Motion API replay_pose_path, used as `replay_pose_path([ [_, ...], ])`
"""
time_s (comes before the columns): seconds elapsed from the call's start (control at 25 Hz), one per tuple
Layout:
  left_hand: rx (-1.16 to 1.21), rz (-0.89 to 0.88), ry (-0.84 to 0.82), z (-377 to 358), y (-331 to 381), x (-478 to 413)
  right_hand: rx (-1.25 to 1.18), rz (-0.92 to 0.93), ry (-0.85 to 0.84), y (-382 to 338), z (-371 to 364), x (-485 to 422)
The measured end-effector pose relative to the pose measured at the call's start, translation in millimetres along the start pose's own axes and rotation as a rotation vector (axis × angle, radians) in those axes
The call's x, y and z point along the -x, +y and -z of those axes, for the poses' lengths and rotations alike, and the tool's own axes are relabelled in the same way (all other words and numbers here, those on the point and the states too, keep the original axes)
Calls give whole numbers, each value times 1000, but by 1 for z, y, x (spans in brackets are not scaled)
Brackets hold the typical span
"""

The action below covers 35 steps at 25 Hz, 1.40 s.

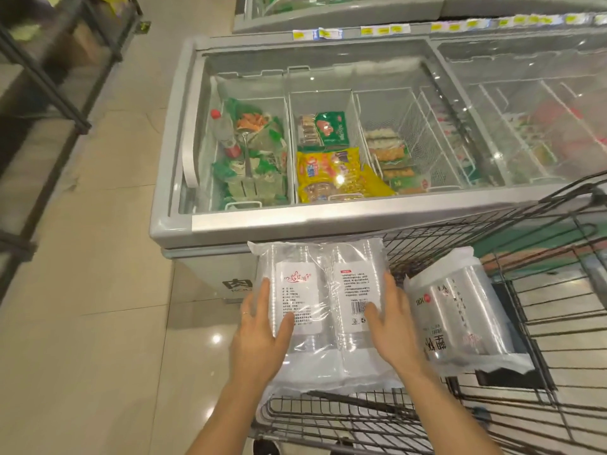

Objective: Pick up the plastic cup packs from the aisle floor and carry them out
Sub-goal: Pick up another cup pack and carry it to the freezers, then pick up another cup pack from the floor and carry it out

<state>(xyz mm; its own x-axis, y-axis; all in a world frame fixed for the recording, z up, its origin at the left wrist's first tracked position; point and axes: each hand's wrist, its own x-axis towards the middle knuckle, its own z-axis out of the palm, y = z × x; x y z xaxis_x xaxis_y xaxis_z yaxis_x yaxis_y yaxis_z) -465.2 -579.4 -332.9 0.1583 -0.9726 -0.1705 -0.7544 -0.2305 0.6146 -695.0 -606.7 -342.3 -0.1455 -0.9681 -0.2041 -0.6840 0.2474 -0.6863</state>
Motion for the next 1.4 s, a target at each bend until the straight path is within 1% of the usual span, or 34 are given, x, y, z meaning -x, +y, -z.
replay_pose_path([
  [0.08,-20,-9,-15,-2,-2,-1,22,21,20,2,0,0],
  [0.2,-81,22,-54,2,-1,0,151,23,-1,0,2,-1],
  [0.28,-117,32,-62,9,5,-3,191,27,-5,-6,6,-2],
  [0.44,-168,-50,23,43,26,-16,239,110,6,-37,30,-6],
  [0.64,-257,-166,160,115,63,-23,317,282,83,-117,76,-6],
  [0.8,-378,-194,326,197,91,-10,375,448,128,-201,111,5],
  [0.92,-470,-201,422,259,96,1,458,556,183,-262,124,20],
  [1.12,-602,-121,572,368,64,47,540,761,202,-377,113,71],
  [1.24,-690,-41,651,426,25,90,537,882,182,-441,82,113],
  [1.4,-734,120,718,507,-56,171,500,1071,103,-526,12,196],
])
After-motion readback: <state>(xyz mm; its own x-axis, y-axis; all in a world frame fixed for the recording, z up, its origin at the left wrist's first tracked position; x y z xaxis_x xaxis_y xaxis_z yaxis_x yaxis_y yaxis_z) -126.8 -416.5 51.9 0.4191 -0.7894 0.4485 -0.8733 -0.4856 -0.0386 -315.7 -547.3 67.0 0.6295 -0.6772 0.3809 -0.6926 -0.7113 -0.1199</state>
